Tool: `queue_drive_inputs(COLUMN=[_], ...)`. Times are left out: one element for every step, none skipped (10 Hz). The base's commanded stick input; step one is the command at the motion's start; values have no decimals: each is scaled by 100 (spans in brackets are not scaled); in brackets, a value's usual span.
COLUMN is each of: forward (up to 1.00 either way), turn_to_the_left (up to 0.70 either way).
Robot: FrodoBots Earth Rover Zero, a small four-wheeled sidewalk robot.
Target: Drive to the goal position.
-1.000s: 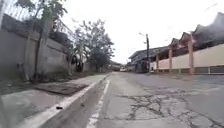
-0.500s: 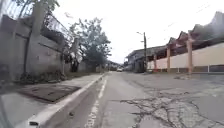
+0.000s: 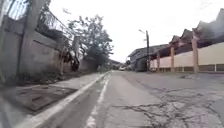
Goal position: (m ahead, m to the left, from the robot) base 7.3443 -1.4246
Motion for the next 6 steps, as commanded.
queue_drive_inputs(forward=[70, 70, 70, 70, 70, 70], turn_to_the_left=[0, 0, 0, 0, 0, 0])
